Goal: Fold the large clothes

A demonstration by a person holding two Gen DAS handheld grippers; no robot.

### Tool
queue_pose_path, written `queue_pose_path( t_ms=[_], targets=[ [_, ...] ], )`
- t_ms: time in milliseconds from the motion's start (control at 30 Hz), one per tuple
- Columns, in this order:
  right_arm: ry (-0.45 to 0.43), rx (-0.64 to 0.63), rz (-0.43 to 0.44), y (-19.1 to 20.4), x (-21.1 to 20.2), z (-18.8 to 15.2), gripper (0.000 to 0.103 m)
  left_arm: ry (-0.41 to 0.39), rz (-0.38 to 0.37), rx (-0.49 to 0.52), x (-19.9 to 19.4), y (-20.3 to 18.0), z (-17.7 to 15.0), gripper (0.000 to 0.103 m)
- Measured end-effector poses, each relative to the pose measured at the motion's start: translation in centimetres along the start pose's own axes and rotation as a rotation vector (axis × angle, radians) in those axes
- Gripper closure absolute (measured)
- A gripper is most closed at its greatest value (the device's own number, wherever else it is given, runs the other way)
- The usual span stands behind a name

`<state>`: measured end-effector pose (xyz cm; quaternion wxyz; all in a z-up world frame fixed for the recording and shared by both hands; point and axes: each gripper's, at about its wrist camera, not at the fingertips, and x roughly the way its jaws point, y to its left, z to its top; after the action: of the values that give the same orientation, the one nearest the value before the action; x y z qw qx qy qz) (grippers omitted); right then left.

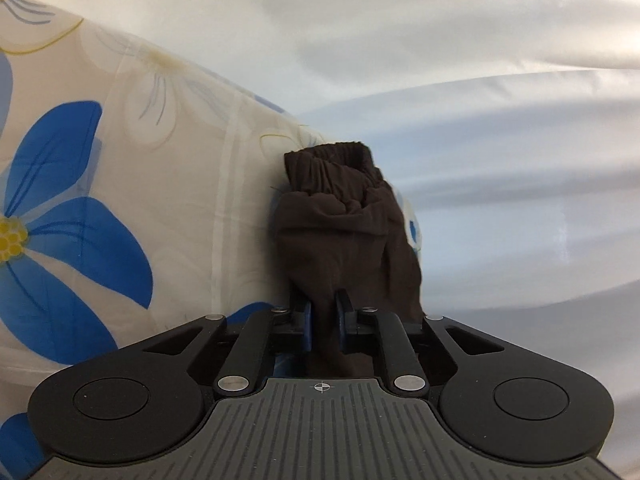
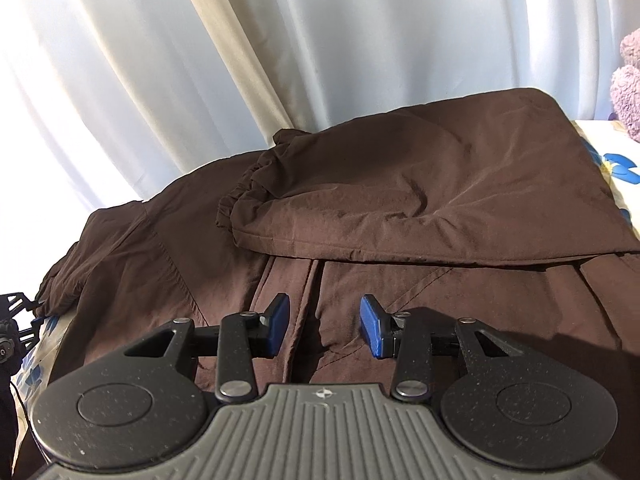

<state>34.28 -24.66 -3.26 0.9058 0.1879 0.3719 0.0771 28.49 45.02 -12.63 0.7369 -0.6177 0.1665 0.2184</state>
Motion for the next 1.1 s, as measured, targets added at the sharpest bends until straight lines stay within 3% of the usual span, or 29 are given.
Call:
queue_pose_path(
  t_ms=[167, 267, 400, 500, 567, 633, 700, 767, 833, 900, 1000, 1100],
  targets=[
    [-0.023, 0.016, -0.005, -0.4, -1.0, 0.0, 0.064, -0.054, -0.091, 0.278, -3.4, -6.5, -2.1, 0.094],
    [-0.051, 0.026, 0.005, -0.7, -2.1, 0.2, 0.064, -0.043, -0.195, 0.491, -6.1, -12.5, -5.9, 0.094],
    [-0.092, 0.046, 0.025, -1.2, -3.5, 0.3, 0.064, 0.06, -0.371, 0.76, -9.0, -19.4, -14.8, 0.094],
    [-0.112, 0.064, 0.043, -1.4, -4.5, 0.5, 0.064, 0.192, -0.486, 0.91, -9.8, -22.0, -23.0, 0.093],
    [-0.122, 0.069, 0.05, -1.5, -4.9, 0.5, 0.064, 0.298, -0.527, 0.975, -9.0, -22.4, -28.5, 0.086],
    [-0.129, 0.074, 0.065, -1.6, -5.2, 0.6, 0.064, 0.392, -0.505, 1.015, -7.6, -21.6, -33.3, 0.066],
    [-0.127, 0.089, 0.073, -1.8, -5.1, 0.7, 0.064, 0.5, -0.427, 1.046, -6.0, -20.0, -37.1, 0.058],
    [-0.113, 0.114, 0.085, -2.2, -4.7, 0.8, 0.064, 0.527, -0.367, 1.074, -5.5, -18.5, -38.5, 0.056],
    [-0.101, 0.138, 0.105, -2.6, -4.2, 1.1, 0.064, 0.472, -0.319, 1.091, -5.7, -17.3, -37.8, 0.041],
    [-0.086, 0.158, 0.123, -2.9, -3.5, 1.5, 0.064, 0.375, -0.269, 1.106, -5.4, -17.1, -35.8, 0.036],
    [-0.054, 0.202, 0.174, -3.0, -1.7, 2.1, 0.059, 0.254, -0.128, 1.152, -4.6, -16.4, -33.2, 0.036],
    [-0.026, 0.283, 0.239, -3.1, 0.9, 3.1, 0.048, 0.2, -0.043, 1.171, -3.7, -15.5, -31.7, 0.036]
  ],
)
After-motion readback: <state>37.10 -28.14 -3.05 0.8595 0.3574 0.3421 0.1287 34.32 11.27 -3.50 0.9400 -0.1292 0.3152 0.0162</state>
